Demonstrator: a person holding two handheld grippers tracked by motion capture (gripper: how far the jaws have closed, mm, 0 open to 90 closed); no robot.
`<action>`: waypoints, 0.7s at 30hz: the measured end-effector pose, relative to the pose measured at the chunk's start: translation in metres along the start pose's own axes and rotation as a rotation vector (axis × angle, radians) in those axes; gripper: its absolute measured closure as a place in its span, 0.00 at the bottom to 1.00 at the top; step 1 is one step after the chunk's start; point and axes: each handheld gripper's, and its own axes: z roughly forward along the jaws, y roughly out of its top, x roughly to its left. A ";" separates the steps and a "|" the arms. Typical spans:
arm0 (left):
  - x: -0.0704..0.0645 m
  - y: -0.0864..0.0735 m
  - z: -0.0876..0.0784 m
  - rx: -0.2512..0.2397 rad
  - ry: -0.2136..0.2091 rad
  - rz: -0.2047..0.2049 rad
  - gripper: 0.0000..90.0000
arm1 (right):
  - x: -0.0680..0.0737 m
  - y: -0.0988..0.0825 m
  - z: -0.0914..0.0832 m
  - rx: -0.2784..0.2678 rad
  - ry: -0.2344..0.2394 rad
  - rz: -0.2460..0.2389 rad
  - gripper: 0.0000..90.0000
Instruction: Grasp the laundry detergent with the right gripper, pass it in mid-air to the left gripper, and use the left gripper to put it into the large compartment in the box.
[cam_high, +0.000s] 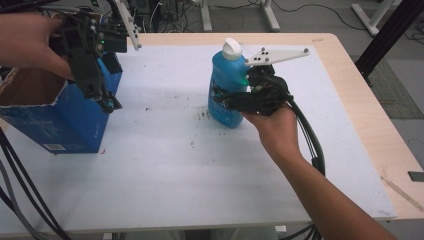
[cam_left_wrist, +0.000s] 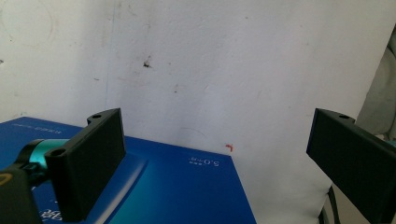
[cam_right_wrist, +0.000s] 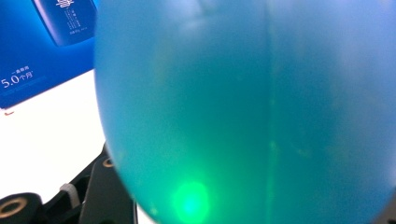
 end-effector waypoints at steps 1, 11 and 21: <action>0.000 0.000 0.000 0.002 -0.001 -0.001 0.05 | 0.000 0.000 0.000 0.000 -0.002 0.002 0.48; -0.002 0.000 -0.004 -0.014 0.004 0.000 0.05 | -0.001 0.007 -0.012 0.027 0.026 -0.031 0.49; -0.009 0.005 -0.017 -0.040 0.005 0.001 0.05 | -0.008 0.026 -0.041 0.032 0.172 -0.096 0.49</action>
